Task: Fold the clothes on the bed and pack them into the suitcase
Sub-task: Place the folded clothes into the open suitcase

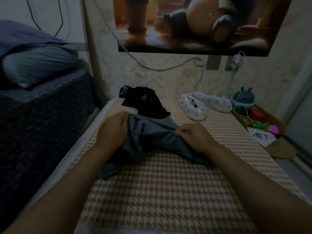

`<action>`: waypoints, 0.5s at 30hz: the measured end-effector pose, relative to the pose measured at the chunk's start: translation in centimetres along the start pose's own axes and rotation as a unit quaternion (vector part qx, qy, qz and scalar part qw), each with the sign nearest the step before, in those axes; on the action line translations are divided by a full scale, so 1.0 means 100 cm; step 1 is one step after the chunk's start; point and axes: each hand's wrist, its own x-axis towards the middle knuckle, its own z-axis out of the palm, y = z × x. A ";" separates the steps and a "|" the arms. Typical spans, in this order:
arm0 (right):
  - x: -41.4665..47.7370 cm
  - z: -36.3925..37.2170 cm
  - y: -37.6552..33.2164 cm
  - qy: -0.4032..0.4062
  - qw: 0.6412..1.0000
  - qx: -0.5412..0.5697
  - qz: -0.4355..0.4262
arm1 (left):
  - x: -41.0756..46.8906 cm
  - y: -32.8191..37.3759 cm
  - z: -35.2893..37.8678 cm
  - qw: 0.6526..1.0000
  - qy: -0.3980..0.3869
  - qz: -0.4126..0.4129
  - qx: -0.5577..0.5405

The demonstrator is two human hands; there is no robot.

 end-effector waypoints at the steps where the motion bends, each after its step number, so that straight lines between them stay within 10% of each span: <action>1: 0.003 -0.002 -0.002 0.038 0.999 -0.001 -0.020 | 0.006 0.000 -0.007 0.999 0.022 -0.037 0.009; 5: 0.005 0.007 -0.012 0.159 0.970 -0.181 -0.035 | 0.011 -0.022 -0.007 0.988 -0.013 -0.129 0.082; 10: -0.008 0.032 -0.009 -0.049 0.987 -0.115 0.098 | -0.020 -0.023 0.013 0.980 -0.068 0.041 0.180; 15: -0.027 0.029 -0.006 -0.232 0.965 -0.094 0.080 | -0.039 0.008 0.025 0.934 -0.320 0.119 0.107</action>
